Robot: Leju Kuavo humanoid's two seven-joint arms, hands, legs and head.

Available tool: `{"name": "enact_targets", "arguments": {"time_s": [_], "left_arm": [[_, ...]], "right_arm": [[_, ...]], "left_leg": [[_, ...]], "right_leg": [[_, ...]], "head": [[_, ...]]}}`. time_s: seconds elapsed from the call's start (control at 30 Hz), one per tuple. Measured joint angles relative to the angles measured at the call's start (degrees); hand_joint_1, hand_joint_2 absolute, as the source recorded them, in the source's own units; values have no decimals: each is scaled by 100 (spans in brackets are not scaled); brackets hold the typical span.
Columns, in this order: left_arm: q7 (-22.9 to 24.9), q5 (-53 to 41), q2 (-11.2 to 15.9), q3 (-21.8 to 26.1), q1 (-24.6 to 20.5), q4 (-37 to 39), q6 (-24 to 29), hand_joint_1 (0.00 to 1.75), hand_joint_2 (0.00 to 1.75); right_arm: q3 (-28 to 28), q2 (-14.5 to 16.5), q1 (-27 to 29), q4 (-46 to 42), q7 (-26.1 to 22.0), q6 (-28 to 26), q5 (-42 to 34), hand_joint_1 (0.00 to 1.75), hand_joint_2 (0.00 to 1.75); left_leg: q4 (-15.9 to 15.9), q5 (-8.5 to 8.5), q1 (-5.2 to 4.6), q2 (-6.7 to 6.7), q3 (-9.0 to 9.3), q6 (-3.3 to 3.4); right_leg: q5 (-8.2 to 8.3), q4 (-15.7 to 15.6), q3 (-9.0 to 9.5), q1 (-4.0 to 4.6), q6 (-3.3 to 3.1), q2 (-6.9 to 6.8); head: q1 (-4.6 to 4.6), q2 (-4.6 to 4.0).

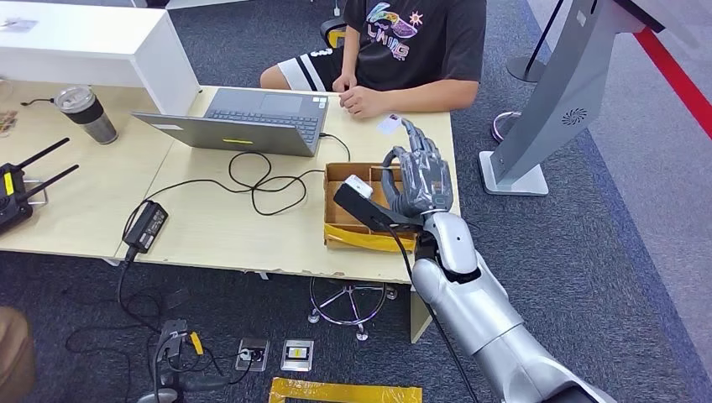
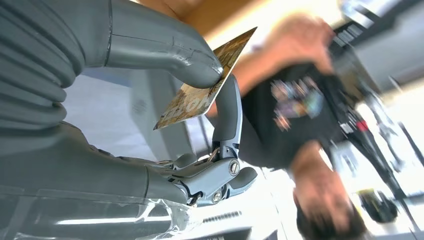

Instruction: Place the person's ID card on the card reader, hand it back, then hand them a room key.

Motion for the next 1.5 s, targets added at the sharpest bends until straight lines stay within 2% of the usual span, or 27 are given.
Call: {"name": "enact_targets", "arguments": {"time_s": [0.27, 0.43, 0.57, 0.73, 1.0, 1.5], "left_arm": [[-31, -5, -8, 0, 59, 0, 19, 0, 175], [-9, -167, -55, -5, 23, 0, -27, 0, 175], [103, -337, -169, -11, -84, 1, -2, 0, 175], [159, -514, -340, -11, -195, 4, 87, 0, 175], [148, -720, -578, -15, -247, 4, 143, 0, 175], [48, -774, -799, -15, -250, 4, 272, 0, 175]], "right_arm": [[-220, 41, -452, -2046, -103, 568, -78, 175, 175], [-225, 250, -884, -2396, -269, 601, 251, 175, 175], [-172, 487, -1425, -1725, -275, 472, 609, 175, 175], [200, 742, -1879, -479, 132, 675, 691, 175, 175], [679, 836, -2244, 874, 529, 997, 1066, 175, 175], [1160, 820, -2429, 1791, 785, 1381, 1926, 175, 175]], "left_leg": [[-1, 0, 0, 0, 1, 0], [-1, 1, 0, 2, 1, 0], [-2, 4, 0, -2, 0, 0], [-1, 8, 0, -12, -2, -2], [1, 8, -1, -23, -9, 0], [1, 8, -1, -17, -6, -1]], "right_leg": [[0, 0, 2, 0, 0, -1], [1, 0, 1, 0, 0, 0], [2, 0, 5, 0, 0, -4], [4, 0, 5, 0, 1, -12], [4, -3, 1, -1, 1, -23], [5, -2, 0, -1, 2, -11]], "head": [[0, 0], [-1, 0], [0, 0], [-1, 0], [1, 0], [-1, 0]]}}
